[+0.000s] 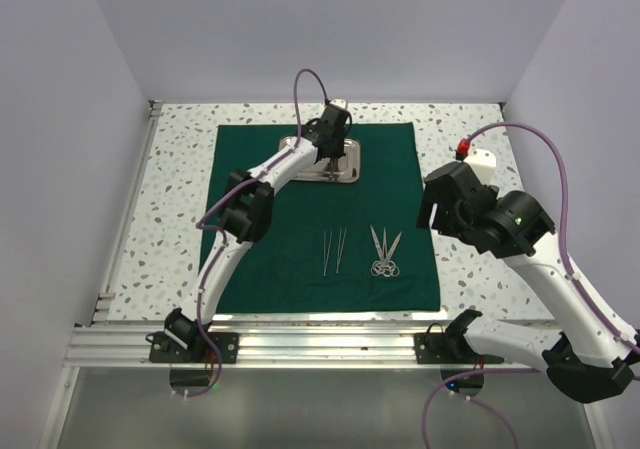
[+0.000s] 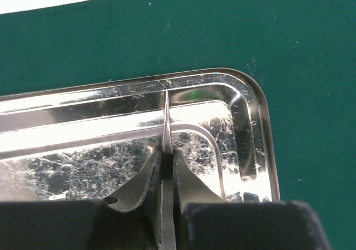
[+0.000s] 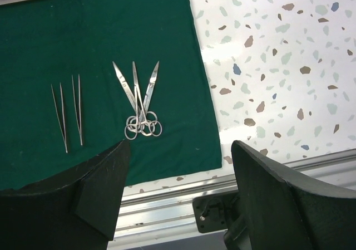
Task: Open and lay out the surgical kit
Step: Pick up the medical item from the container, then place the medical item in the surgical kit.
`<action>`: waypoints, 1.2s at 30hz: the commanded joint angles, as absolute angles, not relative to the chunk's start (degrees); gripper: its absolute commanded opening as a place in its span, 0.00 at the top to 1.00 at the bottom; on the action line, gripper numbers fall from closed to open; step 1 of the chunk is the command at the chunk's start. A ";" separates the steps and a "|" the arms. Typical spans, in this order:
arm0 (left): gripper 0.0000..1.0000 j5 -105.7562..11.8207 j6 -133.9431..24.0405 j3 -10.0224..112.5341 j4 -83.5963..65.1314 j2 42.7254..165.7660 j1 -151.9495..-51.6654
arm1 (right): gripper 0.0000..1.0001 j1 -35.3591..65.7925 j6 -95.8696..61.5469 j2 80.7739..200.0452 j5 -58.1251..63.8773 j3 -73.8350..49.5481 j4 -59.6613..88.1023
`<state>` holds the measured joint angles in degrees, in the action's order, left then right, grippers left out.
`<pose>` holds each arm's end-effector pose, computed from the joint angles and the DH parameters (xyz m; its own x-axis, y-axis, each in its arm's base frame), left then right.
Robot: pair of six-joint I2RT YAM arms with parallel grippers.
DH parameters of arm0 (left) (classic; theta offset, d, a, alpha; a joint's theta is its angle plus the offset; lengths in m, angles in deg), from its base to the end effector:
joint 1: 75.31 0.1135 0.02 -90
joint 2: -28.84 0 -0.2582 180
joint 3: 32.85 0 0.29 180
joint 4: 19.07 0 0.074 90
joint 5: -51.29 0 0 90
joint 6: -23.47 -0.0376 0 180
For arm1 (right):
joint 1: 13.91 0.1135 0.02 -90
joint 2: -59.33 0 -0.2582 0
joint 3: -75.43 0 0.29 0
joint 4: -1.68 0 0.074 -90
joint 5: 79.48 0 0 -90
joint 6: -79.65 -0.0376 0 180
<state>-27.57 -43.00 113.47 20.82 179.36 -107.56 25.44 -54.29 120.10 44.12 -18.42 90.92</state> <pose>0.5228 -0.3213 0.1422 -0.7017 -0.0204 -0.7122 0.1375 0.9769 -0.1635 0.1644 0.1079 0.4096 -0.6636 0.2033 -0.7199 0.2370 0.9699 0.0554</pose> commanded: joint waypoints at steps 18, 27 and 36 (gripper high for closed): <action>1.00 -29.30 -39.64 100.17 32.33 154.37 -107.82 | 0.23 25.29 -51.30 119.71 40.84 -11.49 86.68; 1.00 -25.79 -28.58 64.19 30.23 131.95 -118.19 | 0.25 24.94 -46.21 125.77 38.82 -10.77 73.66; 1.00 -27.98 -17.23 47.73 23.03 126.31 -123.74 | 0.26 24.59 -42.08 132.28 36.71 -11.31 66.98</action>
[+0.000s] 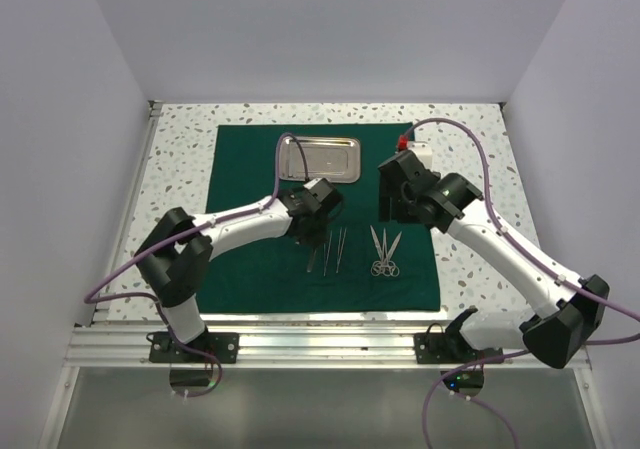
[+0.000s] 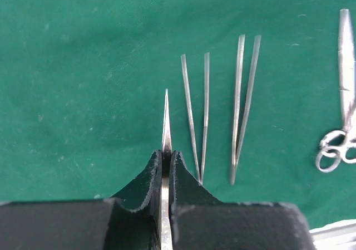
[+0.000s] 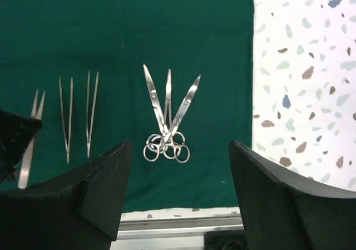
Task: Open and lay out the surgical kit
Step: Place the medical item in the surgical kit, then pick up the medical item from the container.
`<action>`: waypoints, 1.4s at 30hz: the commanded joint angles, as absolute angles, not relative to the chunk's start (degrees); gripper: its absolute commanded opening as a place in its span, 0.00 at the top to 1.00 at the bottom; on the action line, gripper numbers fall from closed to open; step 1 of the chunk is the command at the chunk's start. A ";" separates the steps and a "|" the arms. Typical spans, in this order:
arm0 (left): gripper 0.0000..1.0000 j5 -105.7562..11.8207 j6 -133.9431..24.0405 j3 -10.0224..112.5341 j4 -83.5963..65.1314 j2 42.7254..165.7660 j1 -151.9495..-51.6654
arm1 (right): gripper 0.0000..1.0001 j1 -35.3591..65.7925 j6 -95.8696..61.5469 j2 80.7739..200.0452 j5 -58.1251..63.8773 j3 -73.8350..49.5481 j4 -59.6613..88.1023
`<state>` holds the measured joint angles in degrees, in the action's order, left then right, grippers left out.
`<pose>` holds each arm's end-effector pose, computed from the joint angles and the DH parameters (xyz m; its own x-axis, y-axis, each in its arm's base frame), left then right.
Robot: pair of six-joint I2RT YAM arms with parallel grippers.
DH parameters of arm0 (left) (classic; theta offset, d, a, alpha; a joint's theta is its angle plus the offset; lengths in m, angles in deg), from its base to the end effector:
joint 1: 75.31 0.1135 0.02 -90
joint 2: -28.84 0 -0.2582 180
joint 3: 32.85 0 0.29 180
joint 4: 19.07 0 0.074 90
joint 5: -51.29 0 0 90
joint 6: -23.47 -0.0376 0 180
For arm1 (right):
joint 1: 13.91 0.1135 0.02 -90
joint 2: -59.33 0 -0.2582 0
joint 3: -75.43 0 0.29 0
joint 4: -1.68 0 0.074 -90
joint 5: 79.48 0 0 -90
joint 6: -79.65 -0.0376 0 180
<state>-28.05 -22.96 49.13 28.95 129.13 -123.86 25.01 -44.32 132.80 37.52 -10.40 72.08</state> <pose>0.2607 -0.2847 0.1748 -0.9131 0.0106 -0.4076 0.0802 0.9848 -0.1540 0.2338 0.1668 0.3319 -0.7557 0.0297 -0.6542 0.0597 0.9979 -0.0237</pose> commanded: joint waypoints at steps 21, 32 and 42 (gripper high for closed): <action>0.53 -34.66 -37.16 73.56 29.35 142.30 -110.39 | 0.29 23.88 -41.29 138.43 37.32 -20.09 73.65; 0.56 -30.36 -50.62 102.21 33.04 166.20 -96.85 | 0.28 22.83 -36.28 144.84 39.87 -27.81 74.80; 0.55 -34.13 -49.92 100.91 30.40 168.50 -92.36 | 0.29 21.69 -32.67 151.35 38.91 -32.93 75.06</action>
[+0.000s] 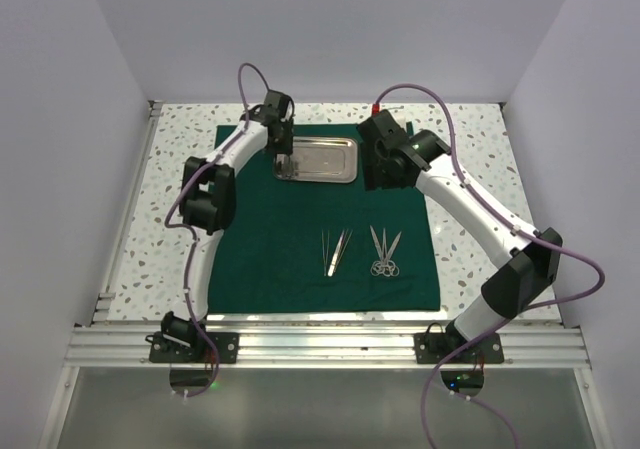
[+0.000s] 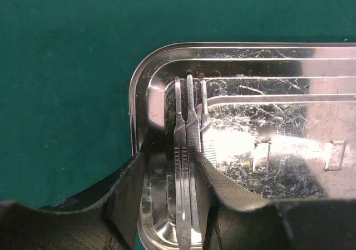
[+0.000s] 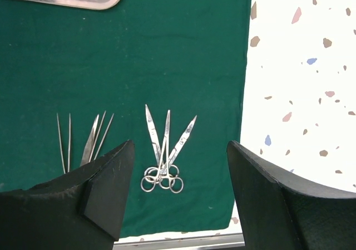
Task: Open and lay out the surgical kit
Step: Pick up the medical item from the container.
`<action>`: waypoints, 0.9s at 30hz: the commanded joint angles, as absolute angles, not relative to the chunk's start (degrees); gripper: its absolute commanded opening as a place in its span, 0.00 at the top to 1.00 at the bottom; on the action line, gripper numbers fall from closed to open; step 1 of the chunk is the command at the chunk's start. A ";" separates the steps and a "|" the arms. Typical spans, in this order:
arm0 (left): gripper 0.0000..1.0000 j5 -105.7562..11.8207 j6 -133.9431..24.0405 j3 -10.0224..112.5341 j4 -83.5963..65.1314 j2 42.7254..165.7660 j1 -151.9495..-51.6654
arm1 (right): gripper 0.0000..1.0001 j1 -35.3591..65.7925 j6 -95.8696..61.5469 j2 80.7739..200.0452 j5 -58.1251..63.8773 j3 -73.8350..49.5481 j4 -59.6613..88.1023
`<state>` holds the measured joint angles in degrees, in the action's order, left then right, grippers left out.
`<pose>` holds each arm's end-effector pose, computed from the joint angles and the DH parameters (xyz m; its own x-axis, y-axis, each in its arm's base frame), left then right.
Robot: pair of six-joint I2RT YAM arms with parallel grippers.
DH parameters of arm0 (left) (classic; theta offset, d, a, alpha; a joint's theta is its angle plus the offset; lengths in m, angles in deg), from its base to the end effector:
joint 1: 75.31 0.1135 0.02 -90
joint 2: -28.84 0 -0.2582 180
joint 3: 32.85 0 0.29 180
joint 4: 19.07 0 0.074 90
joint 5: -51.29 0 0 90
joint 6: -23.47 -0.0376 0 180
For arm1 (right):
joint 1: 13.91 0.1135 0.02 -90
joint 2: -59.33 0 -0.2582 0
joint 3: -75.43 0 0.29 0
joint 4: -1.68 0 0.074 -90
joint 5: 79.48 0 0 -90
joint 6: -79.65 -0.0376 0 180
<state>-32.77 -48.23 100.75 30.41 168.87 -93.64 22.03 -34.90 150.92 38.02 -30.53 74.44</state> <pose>0.5409 -0.1751 0.1546 -0.8273 -0.0549 -0.5591 -0.0021 0.9955 -0.0946 0.3052 0.1998 0.3521 -0.7621 -0.0973 -0.6401 -0.0088 0.9901 -0.1399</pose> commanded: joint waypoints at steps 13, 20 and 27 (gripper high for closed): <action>0.56 -35.81 -50.62 89.55 27.31 155.84 -93.41 | 0.30 20.89 -33.81 150.82 35.30 -30.73 74.62; 0.56 -36.42 -50.62 88.16 29.35 156.02 -94.11 | 0.31 20.89 -35.04 148.63 32.93 -28.27 74.10; 0.56 -37.30 -49.83 87.10 29.96 157.16 -96.13 | 0.31 20.89 -36.18 144.76 32.14 -23.70 74.18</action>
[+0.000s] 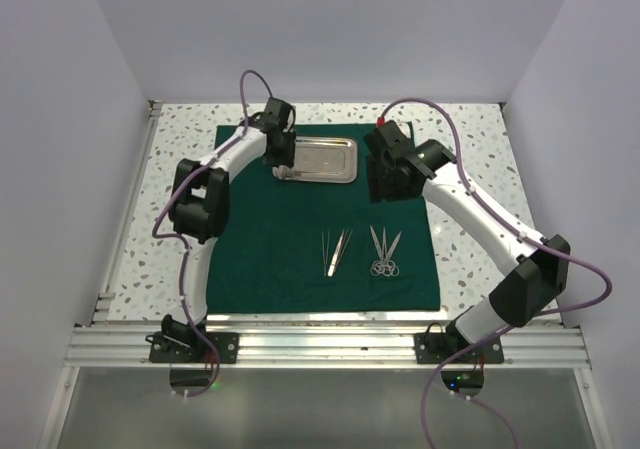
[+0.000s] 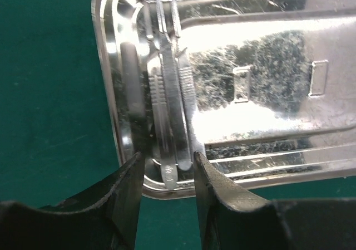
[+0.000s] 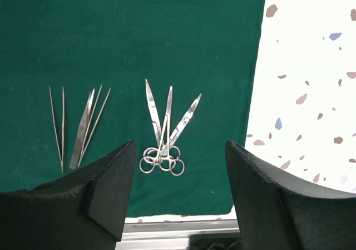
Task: Open and lay out the surgical kit
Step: Pick up the medical item from the container.
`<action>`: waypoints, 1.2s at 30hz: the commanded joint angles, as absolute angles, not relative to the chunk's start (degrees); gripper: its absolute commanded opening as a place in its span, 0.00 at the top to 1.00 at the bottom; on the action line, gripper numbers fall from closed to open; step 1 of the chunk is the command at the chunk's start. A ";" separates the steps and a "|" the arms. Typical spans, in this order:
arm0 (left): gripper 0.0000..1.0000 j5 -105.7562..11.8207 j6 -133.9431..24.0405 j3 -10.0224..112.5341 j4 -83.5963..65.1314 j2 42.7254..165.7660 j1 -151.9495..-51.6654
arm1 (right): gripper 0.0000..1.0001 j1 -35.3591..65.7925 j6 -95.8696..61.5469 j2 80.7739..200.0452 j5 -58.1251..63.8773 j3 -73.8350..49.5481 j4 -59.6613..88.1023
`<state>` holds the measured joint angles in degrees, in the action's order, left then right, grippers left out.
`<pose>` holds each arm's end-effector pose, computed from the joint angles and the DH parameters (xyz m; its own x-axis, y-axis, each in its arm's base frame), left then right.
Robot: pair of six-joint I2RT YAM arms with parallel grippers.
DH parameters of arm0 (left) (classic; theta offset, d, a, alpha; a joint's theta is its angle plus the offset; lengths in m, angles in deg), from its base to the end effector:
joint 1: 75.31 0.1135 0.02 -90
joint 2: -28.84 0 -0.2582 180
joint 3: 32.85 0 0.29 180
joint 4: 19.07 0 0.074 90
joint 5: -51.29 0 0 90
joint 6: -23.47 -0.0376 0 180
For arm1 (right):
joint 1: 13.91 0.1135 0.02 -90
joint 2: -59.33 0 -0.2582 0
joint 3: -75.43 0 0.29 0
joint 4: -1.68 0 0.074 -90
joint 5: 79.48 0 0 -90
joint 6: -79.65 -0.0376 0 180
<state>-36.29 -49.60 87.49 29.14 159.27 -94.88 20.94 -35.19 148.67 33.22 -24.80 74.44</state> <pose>0.5014 -0.1766 0.1643 -0.8583 -0.0037 -0.5132 0.0667 0.9907 -0.1187 0.2980 0.1898 0.3306 -0.8155 -0.0956 -0.5708 -0.0389 0.9931 -0.1108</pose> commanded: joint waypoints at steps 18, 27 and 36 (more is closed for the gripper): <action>0.55 -31.67 -48.42 81.92 31.98 157.06 -96.84 | 0.32 20.81 -37.86 140.10 31.79 -19.39 74.80; 0.59 -33.52 -48.51 82.98 31.89 160.32 -96.75 | 0.32 20.89 -37.77 140.45 31.44 -19.74 75.59; 0.95 -33.87 -48.51 82.27 31.81 160.41 -96.40 | 0.33 20.81 -38.21 141.15 31.79 -20.01 75.85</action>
